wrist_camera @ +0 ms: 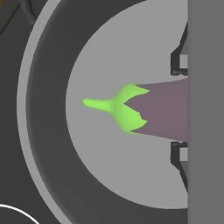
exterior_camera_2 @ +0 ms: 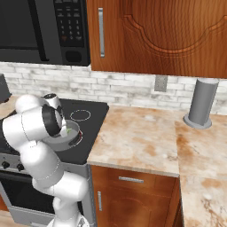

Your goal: Turn on the burner for the pot on the stove. Wait thirty seconds for the pot to heat up. Then add the eggplant to the pot.

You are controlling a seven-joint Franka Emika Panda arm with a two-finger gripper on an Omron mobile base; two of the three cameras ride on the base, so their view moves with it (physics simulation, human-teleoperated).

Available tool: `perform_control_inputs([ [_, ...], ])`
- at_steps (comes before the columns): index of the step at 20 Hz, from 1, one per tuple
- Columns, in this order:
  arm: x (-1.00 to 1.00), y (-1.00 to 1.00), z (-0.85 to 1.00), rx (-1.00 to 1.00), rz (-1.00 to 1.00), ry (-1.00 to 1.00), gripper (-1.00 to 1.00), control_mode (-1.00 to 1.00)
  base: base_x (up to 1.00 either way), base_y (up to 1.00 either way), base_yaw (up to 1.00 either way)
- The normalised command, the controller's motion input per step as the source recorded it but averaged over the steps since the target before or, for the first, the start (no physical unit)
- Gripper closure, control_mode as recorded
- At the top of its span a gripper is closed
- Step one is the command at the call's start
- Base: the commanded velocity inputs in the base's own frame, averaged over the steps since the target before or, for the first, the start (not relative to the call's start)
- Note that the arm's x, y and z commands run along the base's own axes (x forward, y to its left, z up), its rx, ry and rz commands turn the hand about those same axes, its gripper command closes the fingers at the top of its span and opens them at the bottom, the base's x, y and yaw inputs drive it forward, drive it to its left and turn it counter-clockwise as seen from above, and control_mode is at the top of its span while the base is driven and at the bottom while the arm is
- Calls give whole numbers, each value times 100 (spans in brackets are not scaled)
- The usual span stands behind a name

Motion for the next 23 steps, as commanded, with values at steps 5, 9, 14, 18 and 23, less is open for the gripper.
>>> perform_control_inputs([
  [5,18,0,-2,0,0,-1,-100,-100,0,0,0],
  [9,0,0,2,0,0,0,-100,-100,0,0,0],
  [14,-15,-6,33,2,0,-6,-100,-100,0,0,0],
  [18,-69,-24,90,8,0,-19,-100,-100,0,0,0],
  [23,-73,-26,88,7,0,-8,-100,-100,0,0,0],
])
